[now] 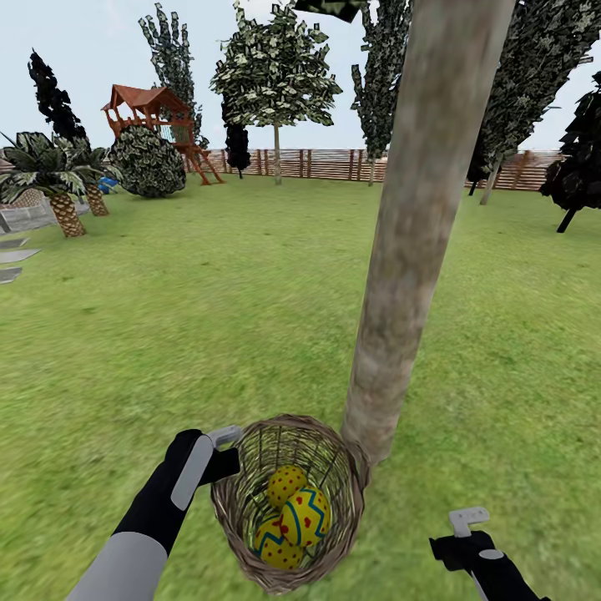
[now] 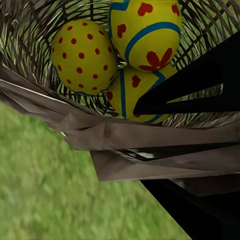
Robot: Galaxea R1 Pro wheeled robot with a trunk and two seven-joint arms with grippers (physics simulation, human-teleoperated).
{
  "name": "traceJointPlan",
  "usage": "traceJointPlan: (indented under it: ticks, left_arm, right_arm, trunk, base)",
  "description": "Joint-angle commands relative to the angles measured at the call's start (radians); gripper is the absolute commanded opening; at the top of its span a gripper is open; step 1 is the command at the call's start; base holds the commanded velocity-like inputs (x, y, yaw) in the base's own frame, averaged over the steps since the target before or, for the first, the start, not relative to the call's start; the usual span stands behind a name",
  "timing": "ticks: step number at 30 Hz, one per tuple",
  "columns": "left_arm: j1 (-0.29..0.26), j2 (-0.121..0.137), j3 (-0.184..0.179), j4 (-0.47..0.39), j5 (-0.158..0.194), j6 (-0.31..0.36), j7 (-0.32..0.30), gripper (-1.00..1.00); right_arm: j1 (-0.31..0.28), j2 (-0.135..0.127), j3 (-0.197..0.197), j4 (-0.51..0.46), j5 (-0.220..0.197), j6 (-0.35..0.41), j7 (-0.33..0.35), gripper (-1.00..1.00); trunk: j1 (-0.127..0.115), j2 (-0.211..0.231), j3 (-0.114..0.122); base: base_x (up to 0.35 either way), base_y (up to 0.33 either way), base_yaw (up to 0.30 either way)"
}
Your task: Take the three Easter eggs out of the wicker basket on the lawn in the garden, then place them on the lawn next to a single tree (choose any tree) so that all three eggs are next to the same tree and none are left in the basket.
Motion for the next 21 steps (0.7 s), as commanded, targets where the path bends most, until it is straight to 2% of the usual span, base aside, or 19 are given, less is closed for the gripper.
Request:
traceJointPlan:
  ticks: [1, 21]
  left_arm:
    - [-0.001, 0.000, -0.001, -0.001, 0.018, 0.000, 0.010, -1.00]
    - [-0.001, -0.002, -0.001, -0.001, 0.018, 0.000, 0.010, -1.00]
  right_arm:
    - [0.000, 0.001, -0.005, -0.001, 0.011, 0.004, 0.009, 1.00]
    - [0.000, 0.005, -0.003, 0.001, 0.009, 0.003, 0.009, 1.00]
  trunk:
    - [0.004, -0.008, -0.004]
    - [0.081, -0.148, -0.067]
  base:
    - [0.000, 0.000, 0.000]
    - [0.000, 0.000, 0.000]
